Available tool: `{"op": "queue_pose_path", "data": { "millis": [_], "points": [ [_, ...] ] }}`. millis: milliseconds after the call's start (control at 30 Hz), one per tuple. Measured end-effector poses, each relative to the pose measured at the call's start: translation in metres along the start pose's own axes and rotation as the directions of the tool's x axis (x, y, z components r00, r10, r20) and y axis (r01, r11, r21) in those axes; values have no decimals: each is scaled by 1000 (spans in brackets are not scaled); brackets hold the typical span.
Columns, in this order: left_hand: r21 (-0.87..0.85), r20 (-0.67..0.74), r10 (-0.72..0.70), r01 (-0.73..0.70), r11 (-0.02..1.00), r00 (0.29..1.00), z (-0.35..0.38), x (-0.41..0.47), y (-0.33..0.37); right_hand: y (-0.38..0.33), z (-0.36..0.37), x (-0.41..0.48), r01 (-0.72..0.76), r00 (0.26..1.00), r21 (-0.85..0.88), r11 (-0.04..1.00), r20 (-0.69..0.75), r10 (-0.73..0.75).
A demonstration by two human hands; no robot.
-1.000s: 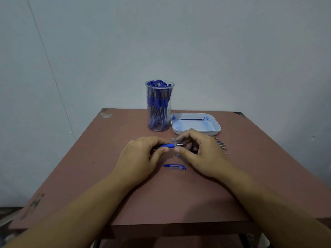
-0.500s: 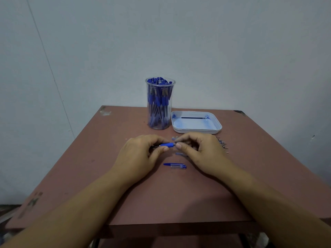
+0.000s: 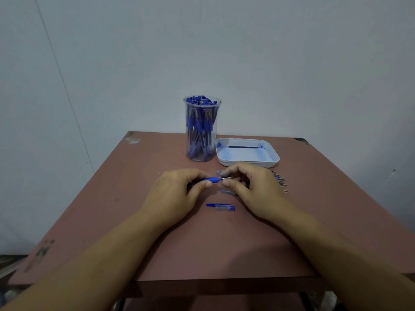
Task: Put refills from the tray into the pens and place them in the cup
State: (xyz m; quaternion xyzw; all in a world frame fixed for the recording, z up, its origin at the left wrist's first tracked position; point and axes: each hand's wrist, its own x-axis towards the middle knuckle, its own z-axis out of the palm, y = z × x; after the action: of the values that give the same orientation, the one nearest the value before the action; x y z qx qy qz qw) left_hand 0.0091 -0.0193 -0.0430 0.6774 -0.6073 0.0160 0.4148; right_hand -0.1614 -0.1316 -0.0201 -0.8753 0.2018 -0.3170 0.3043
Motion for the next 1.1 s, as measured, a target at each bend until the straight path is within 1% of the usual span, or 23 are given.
{"op": "queue_pose_path", "data": {
  "millis": [167,233,300,400,500,567,667,733,933,1000,1100],
  "points": [
    [-18,-10,5,-5,1000,1000,0,-1,1,1,-1,0,89,996,-65,994,-16,-90],
    [-19,-18,10,-10,1000,1000,-1,-2,0,2,-1,-1,64,998,-15,998,0,-64],
    [-22,-19,12,-12,1000,1000,-1,-2,0,2,-1,-2,5,1000,51,999,-3,-5],
    [-7,-17,19,-20,1000,1000,-2,-2,-1,3,0,0,-51,999,78,996,5,51],
    [23,-16,7,-6,1000,1000,-2,-2,0,1,0,1,-44,999,62,997,9,43],
    [23,-7,-17,18,1000,1000,-2,-2,0,2,-1,1,-13,1000,36,999,-6,13],
    [42,-14,-38,38,998,999,-4,-1,-1,3,-2,1,48,998,-40,998,-44,-50],
    [70,-31,-52,54,996,998,-4,-1,-2,6,-3,1,60,997,-96,994,-40,-64],
    [134,-101,-60,74,988,993,-8,0,-4,8,-7,2,70,997,-227,971,51,-60],
    [132,-106,-72,86,988,992,-8,0,-4,6,-8,2,96,987,-279,956,152,-55],
    [132,-104,-65,79,988,992,-7,0,-5,4,-6,4,176,950,-320,931,304,-75]
  ]
}}
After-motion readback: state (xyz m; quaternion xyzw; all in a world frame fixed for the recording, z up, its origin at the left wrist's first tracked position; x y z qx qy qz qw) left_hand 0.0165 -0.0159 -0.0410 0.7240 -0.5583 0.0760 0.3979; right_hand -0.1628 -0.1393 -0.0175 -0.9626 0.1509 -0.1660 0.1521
